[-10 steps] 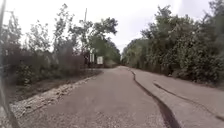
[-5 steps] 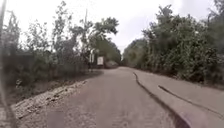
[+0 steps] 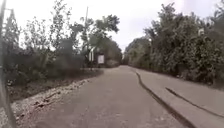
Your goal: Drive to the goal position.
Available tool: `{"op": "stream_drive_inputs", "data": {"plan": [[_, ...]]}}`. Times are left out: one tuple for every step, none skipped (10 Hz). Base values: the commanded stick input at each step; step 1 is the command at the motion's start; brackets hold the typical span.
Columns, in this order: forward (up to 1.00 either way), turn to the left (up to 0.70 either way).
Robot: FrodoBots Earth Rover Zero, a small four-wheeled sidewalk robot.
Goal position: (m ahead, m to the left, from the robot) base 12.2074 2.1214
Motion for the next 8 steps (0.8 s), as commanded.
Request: {"op": "stream_drive_inputs", "data": {"plan": [[0.7, 0.0], [0.7, 0.0], [0.7, 0.0], [0.7, 0.0], [0.7, 0.0], [0.7, 0.0], [0.7, 0.0], [0.7, 0.0]]}}
